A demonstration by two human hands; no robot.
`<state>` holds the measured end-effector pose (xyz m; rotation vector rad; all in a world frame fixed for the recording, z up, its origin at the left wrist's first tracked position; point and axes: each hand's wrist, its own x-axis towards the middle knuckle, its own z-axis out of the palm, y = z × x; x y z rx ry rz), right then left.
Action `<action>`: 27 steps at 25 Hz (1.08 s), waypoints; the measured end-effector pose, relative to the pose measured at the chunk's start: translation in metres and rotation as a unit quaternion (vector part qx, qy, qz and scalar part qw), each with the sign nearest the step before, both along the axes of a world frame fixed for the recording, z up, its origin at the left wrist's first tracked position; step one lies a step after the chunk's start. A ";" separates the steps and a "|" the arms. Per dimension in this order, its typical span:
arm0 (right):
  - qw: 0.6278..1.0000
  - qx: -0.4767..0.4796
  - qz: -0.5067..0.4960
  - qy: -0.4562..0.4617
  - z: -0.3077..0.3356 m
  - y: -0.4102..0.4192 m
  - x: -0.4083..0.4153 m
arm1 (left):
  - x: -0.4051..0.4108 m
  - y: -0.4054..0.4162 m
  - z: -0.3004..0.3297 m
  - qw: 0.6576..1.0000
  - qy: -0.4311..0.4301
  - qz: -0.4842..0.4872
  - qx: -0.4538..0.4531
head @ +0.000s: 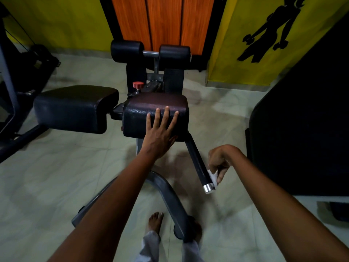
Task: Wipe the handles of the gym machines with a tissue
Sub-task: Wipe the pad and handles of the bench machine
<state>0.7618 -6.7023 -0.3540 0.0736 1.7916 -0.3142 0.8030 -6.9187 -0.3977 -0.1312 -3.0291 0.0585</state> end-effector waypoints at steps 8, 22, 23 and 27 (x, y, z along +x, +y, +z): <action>0.895 -0.103 -0.054 0.431 -0.032 -0.031 -0.034 | -0.001 -0.001 -0.005 1.000 0.028 -0.004 0.003; 0.914 -0.108 0.035 0.390 -0.015 -0.018 0.003 | -0.001 -0.002 -0.010 0.999 0.036 -0.001 -0.003; 0.912 -0.112 0.036 0.392 -0.015 -0.014 0.010 | -0.001 -0.001 -0.009 0.999 0.034 0.001 -0.005; 0.913 -0.119 0.022 0.389 -0.019 0.003 0.033 | -0.001 0.000 -0.007 1.000 0.026 0.005 -0.003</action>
